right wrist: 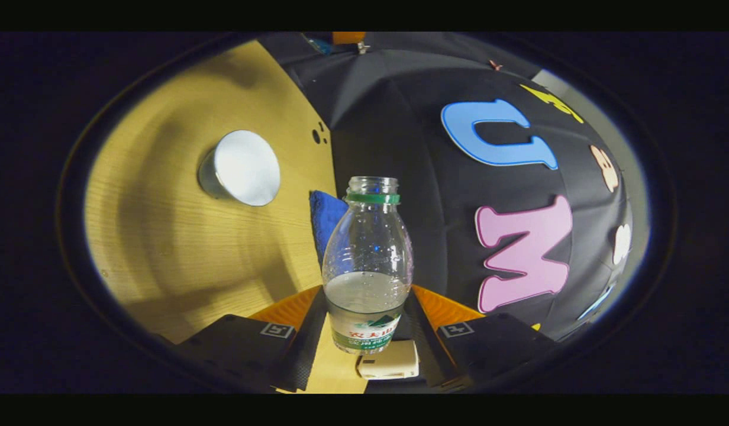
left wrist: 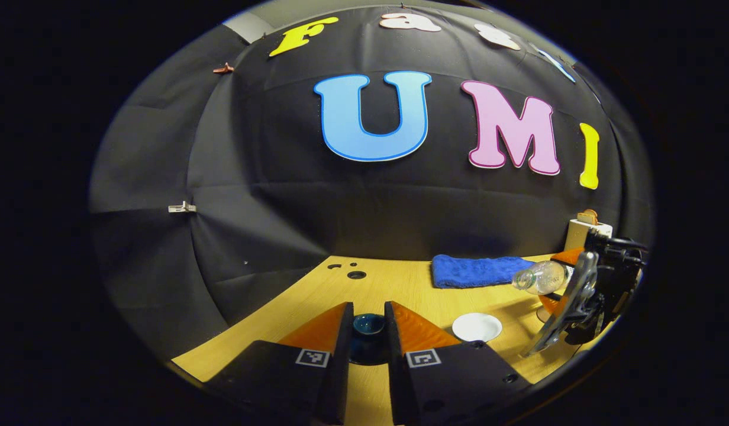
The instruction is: Open the teacup lid with one hand, grasp the water bottle and pour water into the teacup with the other hand; after pouring, place the water bottle on the coaster and then close the teacup lid.
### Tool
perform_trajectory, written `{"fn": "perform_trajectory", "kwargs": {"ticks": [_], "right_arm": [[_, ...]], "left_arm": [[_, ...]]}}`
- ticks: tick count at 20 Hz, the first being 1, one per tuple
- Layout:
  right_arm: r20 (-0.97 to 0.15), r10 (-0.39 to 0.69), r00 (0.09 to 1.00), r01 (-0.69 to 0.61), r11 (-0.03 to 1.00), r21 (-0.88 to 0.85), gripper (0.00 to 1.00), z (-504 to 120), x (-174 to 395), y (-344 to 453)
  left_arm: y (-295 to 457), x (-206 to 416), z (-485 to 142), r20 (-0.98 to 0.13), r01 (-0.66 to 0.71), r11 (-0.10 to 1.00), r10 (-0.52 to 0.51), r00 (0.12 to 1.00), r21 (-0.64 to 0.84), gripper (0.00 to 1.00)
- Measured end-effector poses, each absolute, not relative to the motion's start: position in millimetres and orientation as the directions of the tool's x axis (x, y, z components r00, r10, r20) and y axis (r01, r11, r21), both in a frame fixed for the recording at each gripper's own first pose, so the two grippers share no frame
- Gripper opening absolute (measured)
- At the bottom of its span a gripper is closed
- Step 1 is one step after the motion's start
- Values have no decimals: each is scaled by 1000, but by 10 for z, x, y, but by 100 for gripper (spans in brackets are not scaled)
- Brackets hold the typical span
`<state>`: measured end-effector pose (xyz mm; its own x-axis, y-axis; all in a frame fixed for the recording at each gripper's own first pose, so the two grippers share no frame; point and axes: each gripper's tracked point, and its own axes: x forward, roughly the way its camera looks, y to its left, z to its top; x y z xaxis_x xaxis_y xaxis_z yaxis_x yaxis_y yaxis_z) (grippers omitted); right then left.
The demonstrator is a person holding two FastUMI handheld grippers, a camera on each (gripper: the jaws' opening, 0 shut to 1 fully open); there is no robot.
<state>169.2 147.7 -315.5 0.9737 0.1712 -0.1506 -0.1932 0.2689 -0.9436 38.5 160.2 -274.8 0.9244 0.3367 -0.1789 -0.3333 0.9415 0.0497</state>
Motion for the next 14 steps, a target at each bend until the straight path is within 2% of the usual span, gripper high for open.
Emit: {"fn": "perform_trajectory", "kwargs": {"ticks": [6,14], "right_arm": [[-143,202,969,-165,99,-981,74,-3131,1722,1599],[-147,210,967,-134,-73,-988,74,-3181,1842,1639]], "left_arm": [[1618,354,-2803,-184,-337,940,339,922,47,33],[1680,315,-2858,-193,-342,938,347,918,57,32]]}}
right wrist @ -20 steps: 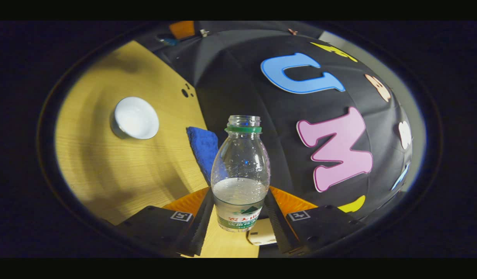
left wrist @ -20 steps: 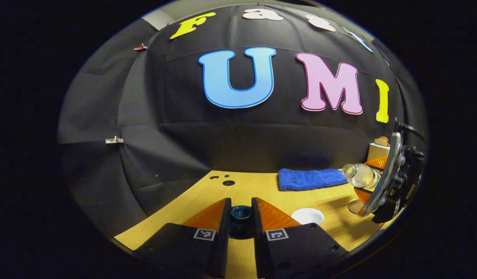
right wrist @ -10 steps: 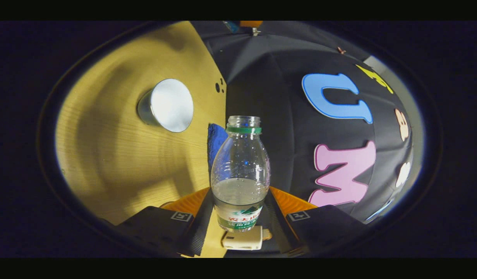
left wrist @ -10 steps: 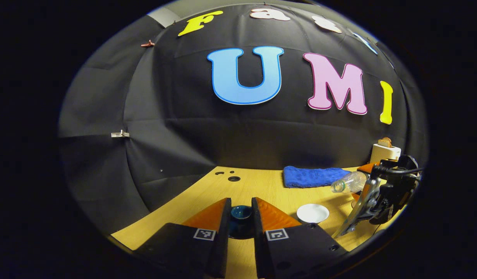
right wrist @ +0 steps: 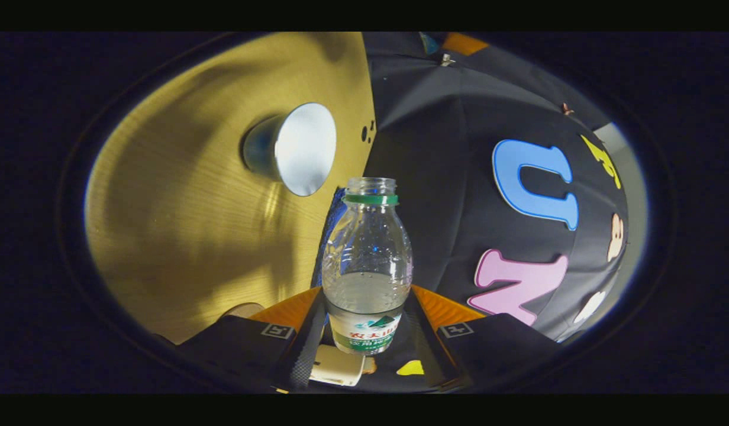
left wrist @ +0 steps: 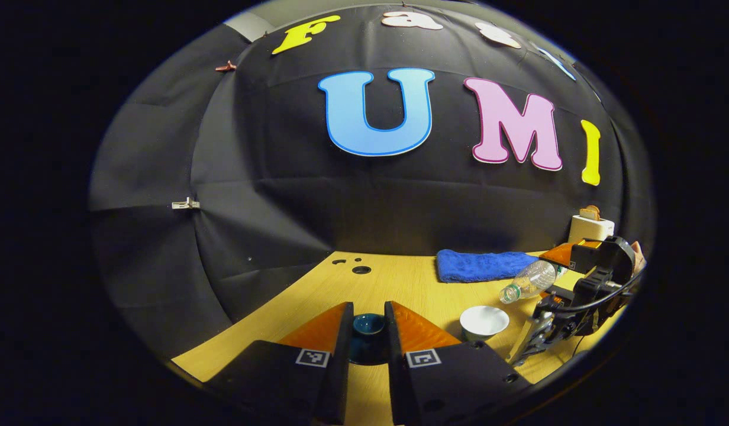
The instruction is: Open the teacup lid with one hand, grasp the water bottle and pour water into the teacup with the other hand; after pouring, place the water bottle on the coaster and then close the teacup lid.
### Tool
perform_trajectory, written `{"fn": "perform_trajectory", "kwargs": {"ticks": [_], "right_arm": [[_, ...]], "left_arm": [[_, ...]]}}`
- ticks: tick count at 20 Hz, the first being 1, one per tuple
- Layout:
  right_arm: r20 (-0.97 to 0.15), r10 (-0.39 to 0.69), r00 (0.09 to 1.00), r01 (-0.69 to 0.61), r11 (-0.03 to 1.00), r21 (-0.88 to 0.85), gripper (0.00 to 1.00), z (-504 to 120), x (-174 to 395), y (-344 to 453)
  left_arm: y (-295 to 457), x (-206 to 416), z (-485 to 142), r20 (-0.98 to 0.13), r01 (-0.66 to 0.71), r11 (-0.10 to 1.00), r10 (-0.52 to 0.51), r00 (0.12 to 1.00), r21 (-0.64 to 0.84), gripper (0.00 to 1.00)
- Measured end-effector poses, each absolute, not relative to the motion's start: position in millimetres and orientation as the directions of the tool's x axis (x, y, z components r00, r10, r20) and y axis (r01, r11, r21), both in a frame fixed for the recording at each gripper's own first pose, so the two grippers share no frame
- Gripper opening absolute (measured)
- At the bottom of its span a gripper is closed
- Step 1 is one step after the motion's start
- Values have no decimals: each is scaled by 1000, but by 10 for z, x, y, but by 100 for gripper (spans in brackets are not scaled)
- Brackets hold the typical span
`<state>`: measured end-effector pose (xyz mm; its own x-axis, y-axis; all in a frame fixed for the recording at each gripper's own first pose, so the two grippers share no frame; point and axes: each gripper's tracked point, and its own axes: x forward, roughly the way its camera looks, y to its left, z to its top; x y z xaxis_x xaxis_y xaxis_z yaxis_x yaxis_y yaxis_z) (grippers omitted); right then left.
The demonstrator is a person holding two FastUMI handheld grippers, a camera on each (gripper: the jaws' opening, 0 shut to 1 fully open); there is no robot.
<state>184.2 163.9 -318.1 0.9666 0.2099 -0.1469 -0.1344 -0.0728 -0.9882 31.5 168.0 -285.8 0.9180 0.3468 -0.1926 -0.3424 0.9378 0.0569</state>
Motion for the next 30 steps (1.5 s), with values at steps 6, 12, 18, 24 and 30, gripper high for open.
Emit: {"fn": "perform_trajectory", "kwargs": {"ticks": [6,12,18,24,30], "right_arm": [[-138,241,961,-98,-170,-980,74,-3204,1850,1691],[-137,260,956,-73,-241,-968,74,-3157,1886,1711],[-127,300,946,-23,-330,-944,74,-3062,1924,1793],[-93,344,934,69,-431,-900,74,-3021,1942,1852],[-81,354,932,91,-444,-892,74,-3006,1932,1882]], "left_arm": [[1679,328,-2916,-201,-338,939,343,917,60,32],[1664,359,-2952,-205,-330,943,333,921,50,33],[1664,351,-2971,-198,-318,947,322,926,55,32],[1653,320,-3064,-210,-301,953,300,930,32,33],[1637,248,-3103,-216,-299,954,295,931,17,33]]}}
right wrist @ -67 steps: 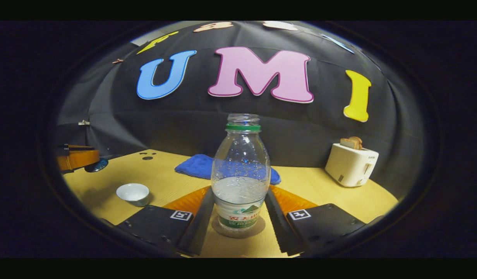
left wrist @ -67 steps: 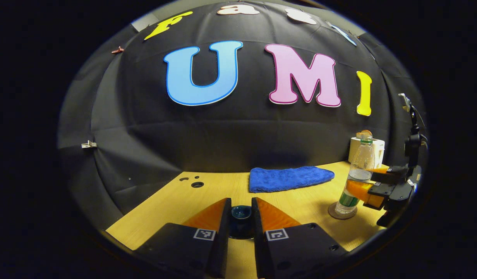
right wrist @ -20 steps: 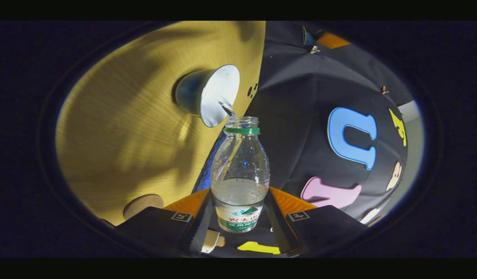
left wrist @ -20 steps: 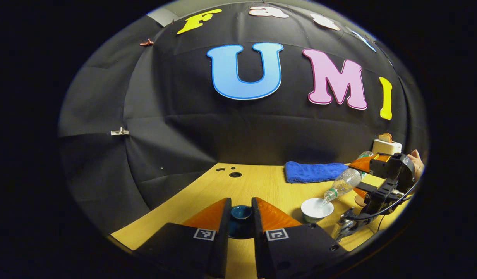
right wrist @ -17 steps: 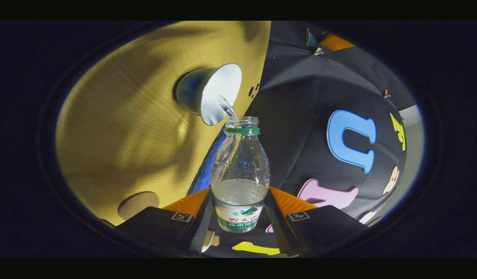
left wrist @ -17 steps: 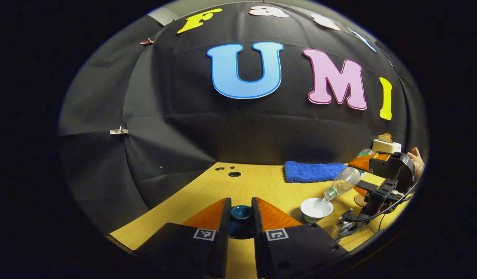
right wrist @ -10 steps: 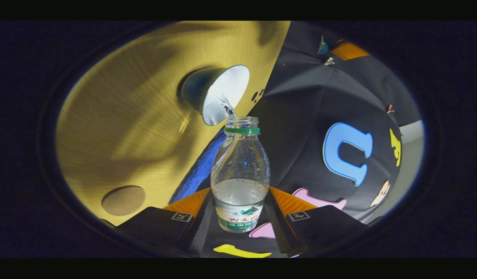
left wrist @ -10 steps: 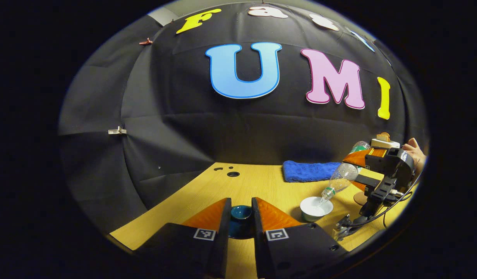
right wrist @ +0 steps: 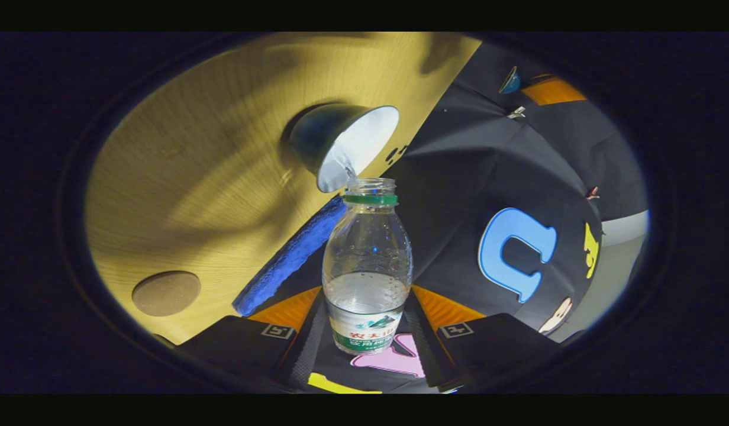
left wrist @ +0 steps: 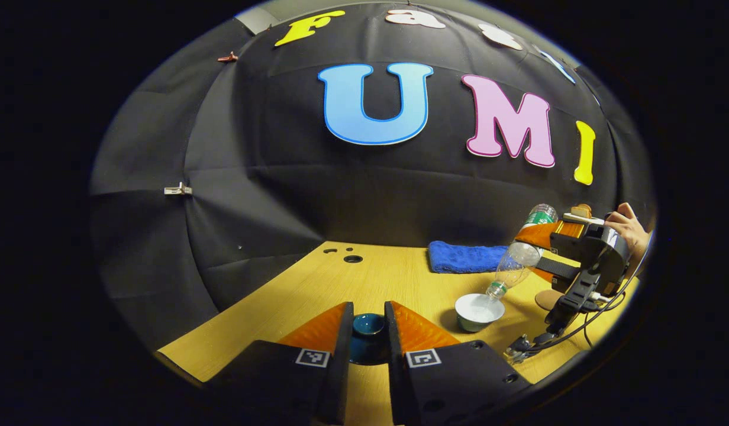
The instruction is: Open the teacup lid with one hand, grasp the water bottle and pour water into the teacup with the other hand; after pouring, place the water bottle on the coaster and then close the teacup lid.
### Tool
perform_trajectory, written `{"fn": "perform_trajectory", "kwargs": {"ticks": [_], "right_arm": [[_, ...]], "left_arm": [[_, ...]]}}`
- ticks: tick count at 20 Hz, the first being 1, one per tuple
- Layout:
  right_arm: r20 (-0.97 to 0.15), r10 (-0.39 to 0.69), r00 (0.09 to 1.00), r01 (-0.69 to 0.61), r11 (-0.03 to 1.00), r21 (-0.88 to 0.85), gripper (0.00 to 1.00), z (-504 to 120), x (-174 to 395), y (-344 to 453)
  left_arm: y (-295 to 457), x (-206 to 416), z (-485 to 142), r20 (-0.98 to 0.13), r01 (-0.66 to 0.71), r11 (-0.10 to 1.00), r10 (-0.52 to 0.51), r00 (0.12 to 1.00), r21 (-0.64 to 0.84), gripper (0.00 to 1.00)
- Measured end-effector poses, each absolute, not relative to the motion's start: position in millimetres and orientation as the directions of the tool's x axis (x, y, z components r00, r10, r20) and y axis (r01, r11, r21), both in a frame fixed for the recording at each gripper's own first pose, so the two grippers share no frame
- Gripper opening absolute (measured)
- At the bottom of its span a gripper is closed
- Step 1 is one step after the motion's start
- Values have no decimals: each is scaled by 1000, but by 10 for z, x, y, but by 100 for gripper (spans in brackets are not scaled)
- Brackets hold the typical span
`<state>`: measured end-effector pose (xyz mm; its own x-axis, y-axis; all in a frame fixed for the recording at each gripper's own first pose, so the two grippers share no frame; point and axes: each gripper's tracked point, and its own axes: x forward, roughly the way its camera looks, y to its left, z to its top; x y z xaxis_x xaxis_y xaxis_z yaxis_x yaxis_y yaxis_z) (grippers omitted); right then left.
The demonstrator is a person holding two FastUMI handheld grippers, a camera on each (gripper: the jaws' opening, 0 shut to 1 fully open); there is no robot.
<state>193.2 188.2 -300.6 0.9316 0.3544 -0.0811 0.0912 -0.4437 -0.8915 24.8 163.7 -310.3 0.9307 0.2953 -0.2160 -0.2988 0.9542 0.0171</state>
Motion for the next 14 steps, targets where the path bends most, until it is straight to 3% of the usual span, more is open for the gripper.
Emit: {"fn": "perform_trajectory", "kwargs": {"ticks": [1,2,9,14], "right_arm": [[-83,354,932,89,-444,-892,74,-3010,1923,1880],[-81,353,932,90,-443,-892,74,-3000,1928,1883],[-77,357,931,92,-434,-896,73,-3000,1878,1900],[-104,274,956,-41,-226,-973,73,-3082,1945,1788]], "left_arm": [[1636,237,-3104,-216,-298,954,294,931,15,29],[1636,233,-3090,-215,-299,954,294,931,13,32],[1639,200,-3052,-211,-300,954,297,931,17,33],[1640,175,-3008,-207,-316,949,312,927,13,32]]}}
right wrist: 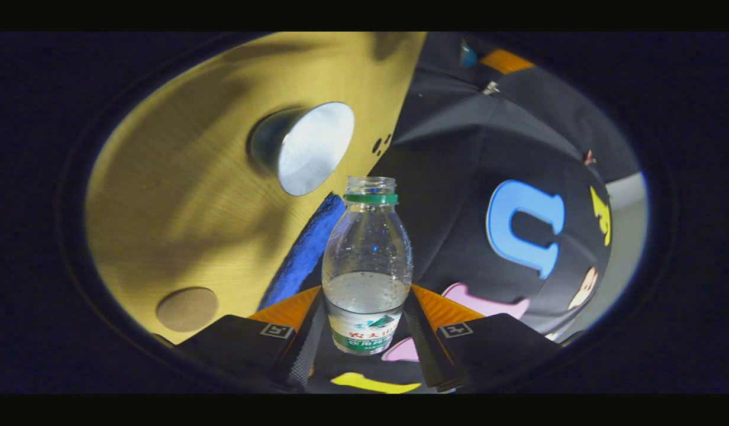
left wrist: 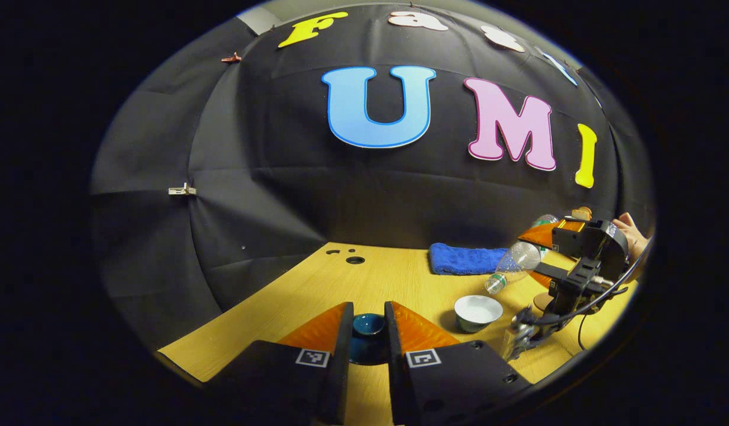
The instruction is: Open the teacup lid with one hand, grasp the water bottle and pour water into the teacup with the other hand; after pouring, place the water bottle on the coaster and then close the teacup lid.
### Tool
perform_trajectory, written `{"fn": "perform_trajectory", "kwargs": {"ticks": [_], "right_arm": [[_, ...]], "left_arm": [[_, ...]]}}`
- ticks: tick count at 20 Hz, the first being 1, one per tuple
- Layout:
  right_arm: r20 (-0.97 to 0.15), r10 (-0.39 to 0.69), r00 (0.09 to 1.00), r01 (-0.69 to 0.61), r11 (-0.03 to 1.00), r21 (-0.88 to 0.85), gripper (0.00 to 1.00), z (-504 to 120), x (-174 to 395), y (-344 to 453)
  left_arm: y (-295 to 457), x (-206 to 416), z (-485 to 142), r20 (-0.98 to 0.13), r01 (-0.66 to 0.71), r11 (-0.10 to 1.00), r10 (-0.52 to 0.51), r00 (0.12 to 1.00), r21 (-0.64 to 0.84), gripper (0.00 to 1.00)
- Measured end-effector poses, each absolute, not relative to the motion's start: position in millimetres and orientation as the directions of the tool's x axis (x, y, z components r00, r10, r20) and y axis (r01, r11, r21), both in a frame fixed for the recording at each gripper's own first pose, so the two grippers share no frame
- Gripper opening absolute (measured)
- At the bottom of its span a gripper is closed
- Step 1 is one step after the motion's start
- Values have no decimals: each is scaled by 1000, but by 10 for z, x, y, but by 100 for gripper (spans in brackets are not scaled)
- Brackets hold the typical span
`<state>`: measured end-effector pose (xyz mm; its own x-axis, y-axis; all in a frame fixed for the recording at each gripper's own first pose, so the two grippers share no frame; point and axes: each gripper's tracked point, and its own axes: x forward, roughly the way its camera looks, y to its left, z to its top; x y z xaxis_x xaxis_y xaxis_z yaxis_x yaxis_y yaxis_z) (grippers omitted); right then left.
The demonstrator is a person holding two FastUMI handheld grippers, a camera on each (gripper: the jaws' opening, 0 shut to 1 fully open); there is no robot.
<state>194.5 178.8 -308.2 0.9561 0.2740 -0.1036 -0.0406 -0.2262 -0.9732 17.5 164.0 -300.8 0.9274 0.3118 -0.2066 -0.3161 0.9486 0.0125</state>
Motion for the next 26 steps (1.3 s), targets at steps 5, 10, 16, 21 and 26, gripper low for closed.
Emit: {"fn": "perform_trajectory", "kwargs": {"ticks": [5,10,16,21,26], "right_arm": [[-197,193,961,-217,90,-972,74,-3299,1807,1649],[-280,156,947,-320,391,-863,74,-3378,1738,1623],[-281,224,933,-352,731,-584,75,-3156,1633,1610],[-226,265,937,-325,899,-294,75,-2873,1630,1379],[-175,289,941,-311,943,-116,74,-2719,1654,1140]], "left_arm": [[1629,201,-2959,-207,-334,942,329,921,11,33],[1554,262,-2906,-211,-346,938,338,917,0,33],[1371,365,-2830,-207,-335,942,333,920,27,33],[1160,486,-2791,-205,-314,949,313,928,26,33],[968,624,-2781,-208,-292,956,291,934,25,33]]}}
